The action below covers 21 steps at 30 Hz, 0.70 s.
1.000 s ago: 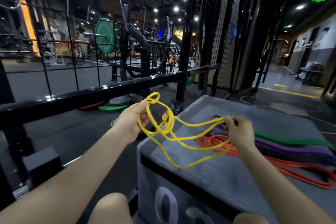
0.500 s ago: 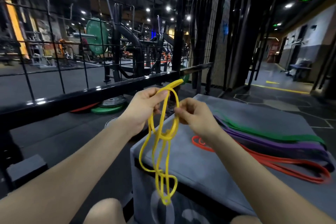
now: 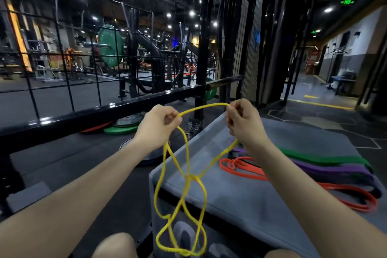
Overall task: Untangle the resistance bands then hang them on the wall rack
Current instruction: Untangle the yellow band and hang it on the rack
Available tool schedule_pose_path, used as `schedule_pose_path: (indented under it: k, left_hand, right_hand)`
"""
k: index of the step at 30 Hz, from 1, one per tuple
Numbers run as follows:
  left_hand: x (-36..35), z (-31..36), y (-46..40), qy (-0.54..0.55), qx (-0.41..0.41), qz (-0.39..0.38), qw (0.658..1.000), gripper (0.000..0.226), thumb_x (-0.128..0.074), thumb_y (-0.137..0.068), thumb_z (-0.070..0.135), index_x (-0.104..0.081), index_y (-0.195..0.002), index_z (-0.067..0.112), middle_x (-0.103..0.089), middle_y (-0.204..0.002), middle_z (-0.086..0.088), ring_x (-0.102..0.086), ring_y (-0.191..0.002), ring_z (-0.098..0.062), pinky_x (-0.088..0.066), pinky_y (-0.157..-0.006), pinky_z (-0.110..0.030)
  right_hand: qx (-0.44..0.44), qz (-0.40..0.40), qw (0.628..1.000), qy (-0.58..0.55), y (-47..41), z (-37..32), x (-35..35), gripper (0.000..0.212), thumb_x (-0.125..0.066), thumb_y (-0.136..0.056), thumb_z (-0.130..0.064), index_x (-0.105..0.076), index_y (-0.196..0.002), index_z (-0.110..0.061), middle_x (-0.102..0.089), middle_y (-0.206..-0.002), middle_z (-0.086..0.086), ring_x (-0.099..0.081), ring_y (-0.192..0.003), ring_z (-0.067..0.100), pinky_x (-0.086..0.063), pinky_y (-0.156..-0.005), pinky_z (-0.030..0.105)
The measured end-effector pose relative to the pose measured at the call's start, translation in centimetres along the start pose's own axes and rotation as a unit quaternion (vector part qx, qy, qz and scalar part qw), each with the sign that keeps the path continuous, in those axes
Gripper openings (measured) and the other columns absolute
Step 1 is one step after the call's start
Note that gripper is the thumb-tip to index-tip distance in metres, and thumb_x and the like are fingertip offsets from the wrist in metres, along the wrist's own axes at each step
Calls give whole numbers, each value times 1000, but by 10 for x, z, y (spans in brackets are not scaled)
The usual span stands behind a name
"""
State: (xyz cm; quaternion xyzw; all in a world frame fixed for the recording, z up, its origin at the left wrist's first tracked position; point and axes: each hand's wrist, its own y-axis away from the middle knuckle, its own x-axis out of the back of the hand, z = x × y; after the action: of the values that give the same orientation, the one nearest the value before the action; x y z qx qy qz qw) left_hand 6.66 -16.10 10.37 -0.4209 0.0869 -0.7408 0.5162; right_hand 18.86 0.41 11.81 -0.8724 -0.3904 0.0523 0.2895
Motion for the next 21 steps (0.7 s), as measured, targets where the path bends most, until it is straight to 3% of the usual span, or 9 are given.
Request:
schedule_pose_path:
  k: [2,6,12,17,21]
  left_hand:
    - [1,6,-2,33,2,-5,999,14,-59,-90,24,-60,-76,24,-54,-79,-1,-52,-70,-15,-43,-70,-28]
    - [4,11,-9,218,52,-30,974,15,-59,-90,17,-60,-75,22,-54,-72,-4,-61,-75,-17,-47,-77,-33]
    - [4,23,-14,297,65,-24,952,11,-60,-88,15,-61,-79,20,-53,-67,5,-55,-64,-10,-46,-66,-22]
    - [4,42,-23,350,75,-44,933,10,-63,-85,13,-62,-77,19,-59,-64,10,-59,-64,-5,-52,-61,-16]
    - [6,58,-36,352,58,-36,934,13,-65,-84,11,-63,-75,20,-58,-63,8,-55,-64,-8,-48,-65,-23]
  right_hand:
    - [15,-6,1000,5,0,-2,3,24,-41,-98,-10,-40,-74,-15,-46,-59,2,-37,-47,10,-32,-48,22]
    - [36,-15,999,-6,-3,-9,9,22,-41,-97,-7,-43,-77,-13,-53,-60,2,-44,-44,6,-39,-47,23]
    - [44,5,998,33,-10,-7,17,14,-46,-96,-7,-50,-82,-8,-60,-65,1,-47,-49,5,-43,-55,26]
    - [15,-78,992,96,-11,-3,18,17,-56,-90,-4,-55,-75,-11,-61,-67,4,-54,-60,13,-47,-65,27]
    - [11,-123,982,145,-11,-1,19,3,-63,-85,-5,-61,-83,-3,-59,-72,5,-53,-67,14,-45,-67,24]
